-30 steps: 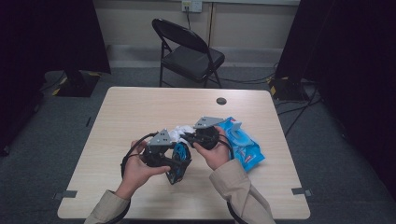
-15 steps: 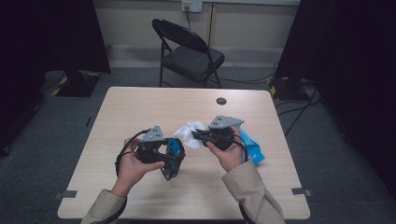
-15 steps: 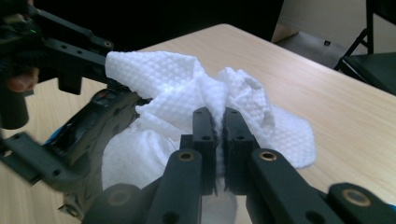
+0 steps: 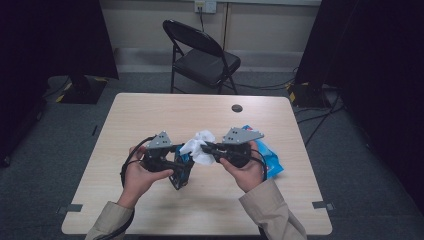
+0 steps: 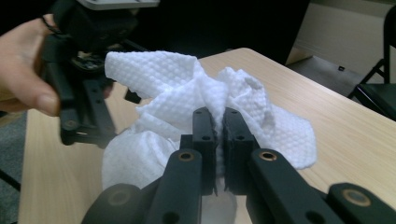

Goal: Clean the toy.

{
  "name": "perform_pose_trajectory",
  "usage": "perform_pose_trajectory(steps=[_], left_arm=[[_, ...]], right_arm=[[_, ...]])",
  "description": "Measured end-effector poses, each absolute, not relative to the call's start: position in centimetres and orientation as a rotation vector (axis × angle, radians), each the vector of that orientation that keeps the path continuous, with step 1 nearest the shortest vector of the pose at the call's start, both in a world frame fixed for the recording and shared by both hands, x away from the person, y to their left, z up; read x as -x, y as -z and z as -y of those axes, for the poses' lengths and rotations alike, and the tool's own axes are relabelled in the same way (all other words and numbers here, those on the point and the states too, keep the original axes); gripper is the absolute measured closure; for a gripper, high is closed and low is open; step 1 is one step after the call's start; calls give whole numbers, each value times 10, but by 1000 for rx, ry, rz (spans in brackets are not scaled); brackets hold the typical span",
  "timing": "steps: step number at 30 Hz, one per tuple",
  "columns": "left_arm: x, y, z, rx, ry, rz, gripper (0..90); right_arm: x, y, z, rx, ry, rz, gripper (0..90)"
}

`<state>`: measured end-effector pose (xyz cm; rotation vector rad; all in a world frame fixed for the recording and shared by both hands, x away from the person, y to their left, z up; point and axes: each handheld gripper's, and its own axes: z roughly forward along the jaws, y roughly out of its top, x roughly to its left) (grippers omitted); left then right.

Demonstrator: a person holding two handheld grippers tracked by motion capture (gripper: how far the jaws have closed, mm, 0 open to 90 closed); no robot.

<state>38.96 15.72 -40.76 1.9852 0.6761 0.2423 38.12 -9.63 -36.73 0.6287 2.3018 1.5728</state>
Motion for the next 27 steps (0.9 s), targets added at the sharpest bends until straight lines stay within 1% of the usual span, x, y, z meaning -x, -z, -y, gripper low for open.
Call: perform_pose_trajectory(steps=[10,13,16,23,27], left_arm=[[-389,408,-154,-1984,-231,-676,262],[-390,409,-155,-1980,-211,-690,261],[-390,410,-155,-1994,-234,-687,262],[-390,411,-154,-1990,-217,-701,262],[-388,411,-150,-1999,-213,-681,262]], right_arm=[[-373,379,76,-571,-1551,-2338,855],[-374,380,74,-581,-1551,-2332,855],[-373,381,71,-569,-1527,-2329,854],[-373,381,70,-570,-1518,-2326,853],[-374,381,68,-583,-1516,-2313,852]])
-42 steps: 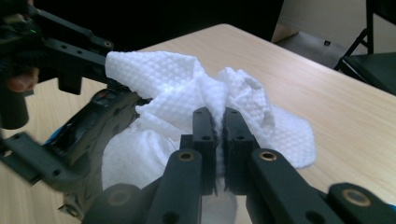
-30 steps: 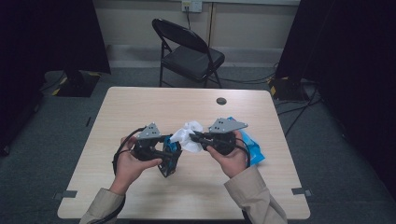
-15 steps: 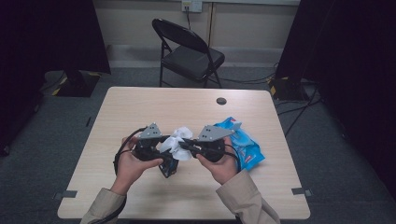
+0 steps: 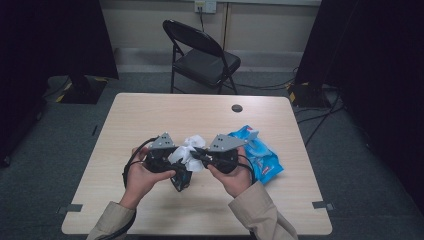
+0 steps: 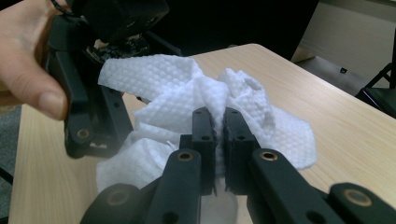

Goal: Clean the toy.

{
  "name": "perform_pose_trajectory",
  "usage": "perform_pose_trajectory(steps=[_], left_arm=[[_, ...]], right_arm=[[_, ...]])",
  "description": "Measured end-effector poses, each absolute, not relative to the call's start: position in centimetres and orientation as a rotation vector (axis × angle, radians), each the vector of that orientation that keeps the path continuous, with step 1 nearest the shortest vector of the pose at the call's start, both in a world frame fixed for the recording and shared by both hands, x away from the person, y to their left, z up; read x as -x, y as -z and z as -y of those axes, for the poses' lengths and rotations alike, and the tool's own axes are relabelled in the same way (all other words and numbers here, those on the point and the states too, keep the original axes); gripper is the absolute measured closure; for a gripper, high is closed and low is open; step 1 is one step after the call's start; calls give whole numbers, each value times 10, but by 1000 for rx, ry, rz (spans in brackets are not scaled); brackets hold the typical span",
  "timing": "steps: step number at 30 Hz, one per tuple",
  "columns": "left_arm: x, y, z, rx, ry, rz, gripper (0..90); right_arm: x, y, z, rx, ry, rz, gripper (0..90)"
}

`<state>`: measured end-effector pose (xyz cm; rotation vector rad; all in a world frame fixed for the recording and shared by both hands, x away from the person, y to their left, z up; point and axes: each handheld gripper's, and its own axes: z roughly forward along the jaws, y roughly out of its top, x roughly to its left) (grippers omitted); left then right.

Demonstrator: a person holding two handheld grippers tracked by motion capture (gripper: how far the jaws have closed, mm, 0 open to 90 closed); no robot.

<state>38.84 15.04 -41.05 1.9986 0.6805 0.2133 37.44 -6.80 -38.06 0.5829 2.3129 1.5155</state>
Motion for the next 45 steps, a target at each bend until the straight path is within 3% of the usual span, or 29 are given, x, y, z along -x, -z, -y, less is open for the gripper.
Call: perform_pose_trajectory(steps=[45], left_arm=[[-381,410,-136,-2016,-173,-605,261]], right_arm=[[-411,392,65,-755,-1438,-2329,852]])
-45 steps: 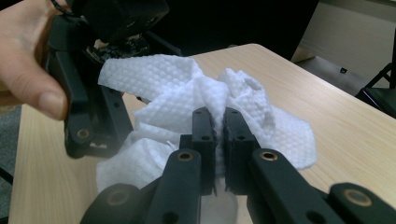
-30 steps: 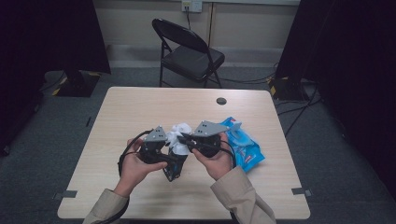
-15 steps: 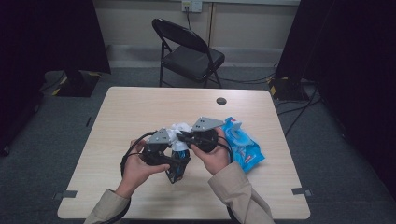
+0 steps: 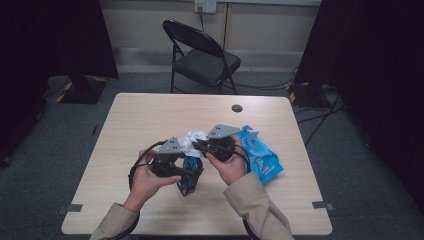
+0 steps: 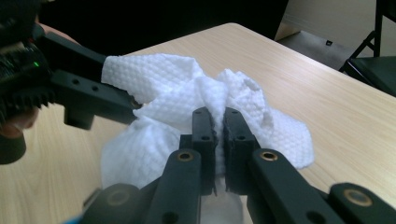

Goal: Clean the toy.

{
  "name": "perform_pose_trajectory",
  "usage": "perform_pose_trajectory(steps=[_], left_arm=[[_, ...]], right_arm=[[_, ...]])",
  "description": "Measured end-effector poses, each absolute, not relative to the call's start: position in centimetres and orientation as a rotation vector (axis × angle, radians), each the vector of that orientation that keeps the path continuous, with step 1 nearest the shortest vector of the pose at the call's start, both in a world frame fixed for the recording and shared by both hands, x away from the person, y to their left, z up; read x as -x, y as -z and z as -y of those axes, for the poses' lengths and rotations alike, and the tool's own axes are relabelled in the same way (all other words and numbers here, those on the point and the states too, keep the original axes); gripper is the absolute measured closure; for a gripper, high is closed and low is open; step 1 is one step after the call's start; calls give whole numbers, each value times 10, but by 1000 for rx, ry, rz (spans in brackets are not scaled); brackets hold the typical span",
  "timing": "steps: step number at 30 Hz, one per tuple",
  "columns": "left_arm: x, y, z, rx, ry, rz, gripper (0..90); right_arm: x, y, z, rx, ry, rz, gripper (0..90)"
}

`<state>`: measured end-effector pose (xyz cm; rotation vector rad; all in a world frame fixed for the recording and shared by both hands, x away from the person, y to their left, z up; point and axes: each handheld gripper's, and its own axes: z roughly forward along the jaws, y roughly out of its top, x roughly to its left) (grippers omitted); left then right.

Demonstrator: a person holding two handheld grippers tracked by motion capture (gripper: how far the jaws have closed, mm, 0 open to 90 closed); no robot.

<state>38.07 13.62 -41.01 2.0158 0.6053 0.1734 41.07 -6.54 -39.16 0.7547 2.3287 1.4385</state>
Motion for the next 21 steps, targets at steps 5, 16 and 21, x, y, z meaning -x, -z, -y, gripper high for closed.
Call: perform_pose_trajectory(steps=[5,16,21], left_arm=[[-382,409,-138,-2009,-177,-610,261],[-383,409,-145,-2000,-194,-628,261],[-386,413,-148,-2002,-195,-653,261]], right_arm=[[-412,395,71,-764,-1452,-2329,852],[-409,390,86,-777,-1469,-2283,853],[-408,384,100,-800,-1497,-2251,852]])
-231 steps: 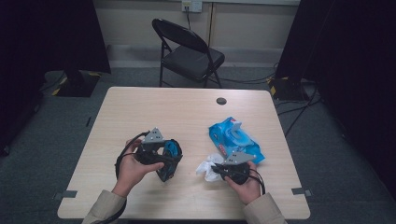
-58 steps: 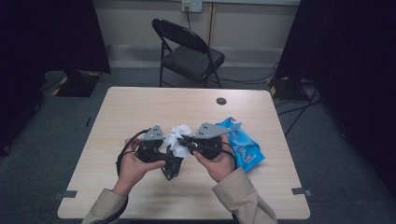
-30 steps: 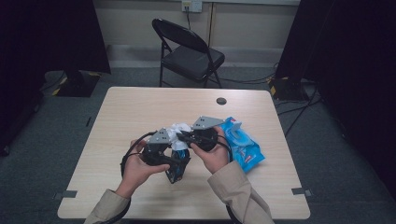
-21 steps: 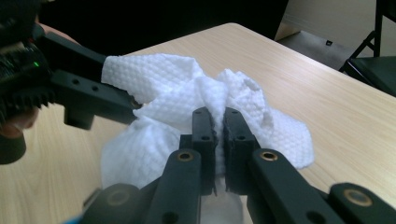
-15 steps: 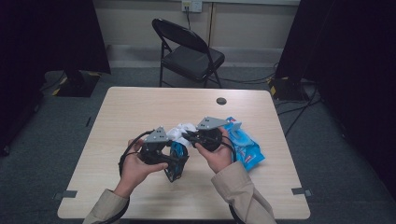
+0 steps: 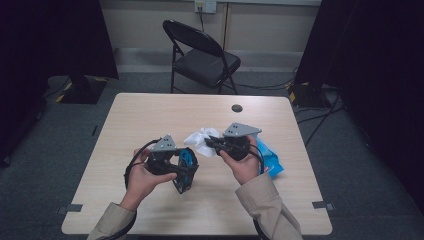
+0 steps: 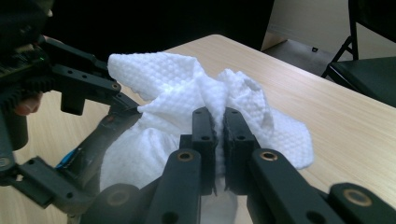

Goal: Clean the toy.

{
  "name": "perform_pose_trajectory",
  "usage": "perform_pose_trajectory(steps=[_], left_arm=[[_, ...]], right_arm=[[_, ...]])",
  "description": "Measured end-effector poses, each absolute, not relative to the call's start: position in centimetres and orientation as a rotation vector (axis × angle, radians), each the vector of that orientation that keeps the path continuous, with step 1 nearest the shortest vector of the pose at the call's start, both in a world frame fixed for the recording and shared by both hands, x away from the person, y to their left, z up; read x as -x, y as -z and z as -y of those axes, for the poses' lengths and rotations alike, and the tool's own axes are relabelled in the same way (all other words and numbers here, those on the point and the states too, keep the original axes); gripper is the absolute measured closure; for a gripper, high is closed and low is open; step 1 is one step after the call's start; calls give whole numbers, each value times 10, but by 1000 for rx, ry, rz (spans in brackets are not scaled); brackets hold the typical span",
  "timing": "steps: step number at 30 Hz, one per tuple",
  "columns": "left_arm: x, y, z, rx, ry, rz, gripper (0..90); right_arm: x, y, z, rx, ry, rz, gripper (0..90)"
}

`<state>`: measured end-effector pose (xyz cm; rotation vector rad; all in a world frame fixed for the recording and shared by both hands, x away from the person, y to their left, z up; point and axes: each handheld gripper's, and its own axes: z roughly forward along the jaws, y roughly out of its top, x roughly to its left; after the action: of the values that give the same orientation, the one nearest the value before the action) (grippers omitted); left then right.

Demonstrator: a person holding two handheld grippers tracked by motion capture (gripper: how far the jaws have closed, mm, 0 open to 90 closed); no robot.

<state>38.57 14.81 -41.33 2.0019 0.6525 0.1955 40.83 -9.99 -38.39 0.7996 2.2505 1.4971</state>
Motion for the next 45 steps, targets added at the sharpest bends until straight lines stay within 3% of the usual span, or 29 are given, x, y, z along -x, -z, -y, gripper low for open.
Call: perform_pose_trajectory(steps=[45], left_arm=[[-387,406,-156,-1968,-228,-657,261]], right_arm=[[-385,438,65,-724,-1533,-2439,854]])
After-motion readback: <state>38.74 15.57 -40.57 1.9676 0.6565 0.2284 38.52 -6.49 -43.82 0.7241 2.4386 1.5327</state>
